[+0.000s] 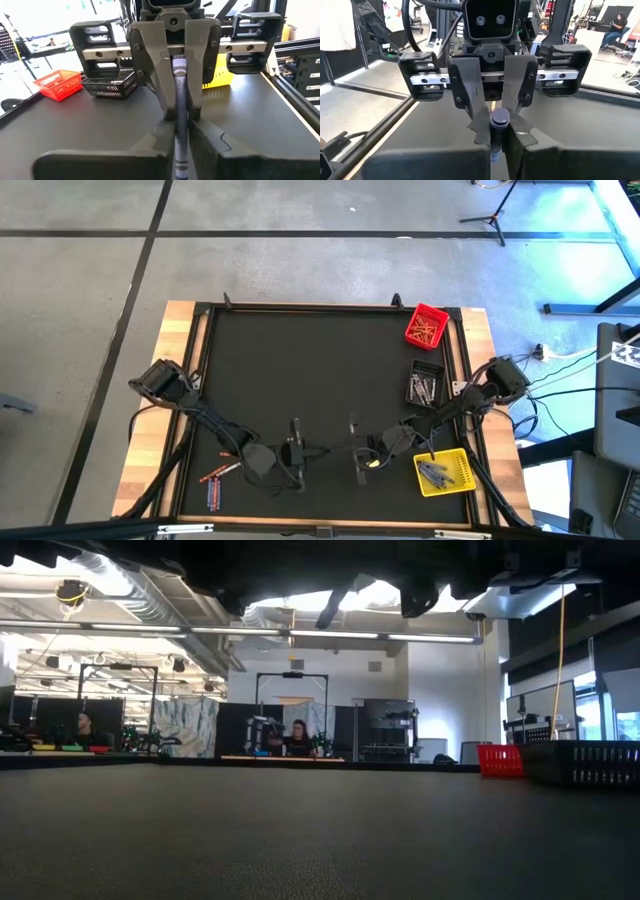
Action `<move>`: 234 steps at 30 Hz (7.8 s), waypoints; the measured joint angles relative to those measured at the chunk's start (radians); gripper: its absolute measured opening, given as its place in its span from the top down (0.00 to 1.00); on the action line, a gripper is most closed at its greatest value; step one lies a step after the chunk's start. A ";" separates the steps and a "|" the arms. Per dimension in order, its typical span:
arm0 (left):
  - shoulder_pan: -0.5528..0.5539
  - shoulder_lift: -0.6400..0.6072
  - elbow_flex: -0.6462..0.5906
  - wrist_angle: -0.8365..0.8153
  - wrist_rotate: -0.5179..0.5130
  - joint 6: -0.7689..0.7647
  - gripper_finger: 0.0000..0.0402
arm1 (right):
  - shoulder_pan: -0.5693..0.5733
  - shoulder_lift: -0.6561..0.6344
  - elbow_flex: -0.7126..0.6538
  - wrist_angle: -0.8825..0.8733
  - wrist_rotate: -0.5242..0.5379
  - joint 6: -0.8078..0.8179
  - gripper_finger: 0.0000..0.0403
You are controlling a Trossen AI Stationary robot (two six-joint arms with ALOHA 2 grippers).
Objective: Sort crayons
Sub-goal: Put the blue crayon into the yellow bin, then put the orange crayon into the red bin
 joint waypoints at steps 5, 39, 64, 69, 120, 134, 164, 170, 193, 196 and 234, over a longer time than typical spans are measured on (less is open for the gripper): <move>-0.007 0.000 0.000 -0.026 0.000 -0.001 0.77 | 0.000 -0.044 0.004 -0.102 0.019 -0.019 0.95; -0.053 -0.001 0.002 -0.064 -0.067 0.069 0.72 | 0.301 -0.718 0.004 -1.399 -0.028 0.737 0.96; -0.052 -0.001 0.002 -0.063 -0.065 0.066 0.72 | 0.603 -0.586 0.098 -1.867 -0.059 1.343 0.94; -0.052 -0.001 0.002 -0.063 -0.065 0.049 0.72 | 0.637 -0.528 0.097 -1.861 -0.070 1.377 0.96; -0.036 -0.276 0.086 -1.127 0.347 -0.651 0.72 | 0.031 -0.438 -0.309 -0.224 0.014 0.115 0.54; -0.142 -0.275 0.095 -1.606 0.566 -1.053 0.72 | 0.019 -0.351 -0.308 -0.224 0.025 0.103 0.54; -0.190 -0.279 -0.072 -1.566 0.675 -1.102 0.86 | 0.020 -0.299 -0.308 -0.171 0.024 0.106 0.54; -0.189 -0.278 -0.069 -1.572 0.673 -1.102 0.95 | 0.020 -0.299 -0.308 -0.171 0.024 0.106 0.54; -0.133 -0.226 0.006 -0.816 -0.070 -0.645 0.97 | 0.018 -0.293 -0.287 -0.112 0.069 0.144 0.33; -0.106 -0.170 -0.020 -0.587 -0.128 -0.504 0.97 | 0.018 -0.265 -0.265 -0.100 0.058 0.141 0.32; -0.039 -0.031 -0.022 0.053 -0.046 -0.002 0.96 | -0.001 -0.031 0.084 -0.106 -0.072 0.006 0.97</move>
